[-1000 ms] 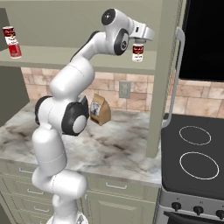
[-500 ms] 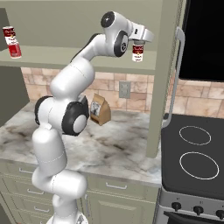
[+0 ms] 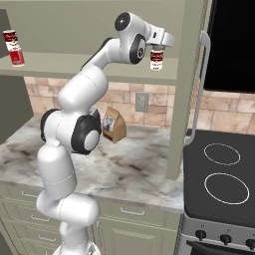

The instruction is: Stack two cans on top of the other two cans in the cabinet.

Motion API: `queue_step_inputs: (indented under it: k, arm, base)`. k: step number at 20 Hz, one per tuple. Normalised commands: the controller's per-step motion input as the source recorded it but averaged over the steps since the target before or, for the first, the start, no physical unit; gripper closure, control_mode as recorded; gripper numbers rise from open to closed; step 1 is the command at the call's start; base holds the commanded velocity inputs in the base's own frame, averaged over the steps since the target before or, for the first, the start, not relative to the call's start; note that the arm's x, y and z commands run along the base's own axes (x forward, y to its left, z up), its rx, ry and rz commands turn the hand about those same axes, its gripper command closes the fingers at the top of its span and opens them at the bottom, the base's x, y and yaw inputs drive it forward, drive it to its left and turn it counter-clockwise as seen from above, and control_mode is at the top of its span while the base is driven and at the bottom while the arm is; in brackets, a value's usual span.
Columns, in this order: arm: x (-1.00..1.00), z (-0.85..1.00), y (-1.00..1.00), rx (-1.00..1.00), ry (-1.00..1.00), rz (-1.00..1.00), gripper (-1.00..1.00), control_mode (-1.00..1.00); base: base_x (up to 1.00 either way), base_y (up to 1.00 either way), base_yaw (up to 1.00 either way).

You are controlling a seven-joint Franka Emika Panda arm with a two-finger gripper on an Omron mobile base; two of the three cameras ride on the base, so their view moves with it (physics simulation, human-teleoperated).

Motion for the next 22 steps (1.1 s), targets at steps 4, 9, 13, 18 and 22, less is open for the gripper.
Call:
queue_step_inputs:
  k: [4,9,13,18,22]
  arm:
    - [-0.01,0.0,0.0,0.0,0.0,0.0,1.0,-1.0]
    - [0.0,0.0,0.01,0.0,0.0,0.0,1.0,-1.0]
    - [0.0,0.0,0.02,0.0,0.0,0.0,1.0,-1.0]
    - [0.0,-0.02,0.0,0.0,0.0,0.0,1.0,-1.0]
    - [0.0,-0.12,0.0,0.0,0.0,0.0,1.0,-1.0]
  base:
    - [0.0,0.0,0.0]
    - [0.0,0.0,0.0]
    - [0.0,0.0,0.0]
    - [0.0,0.0,0.0]
    - [0.0,0.0,0.0]
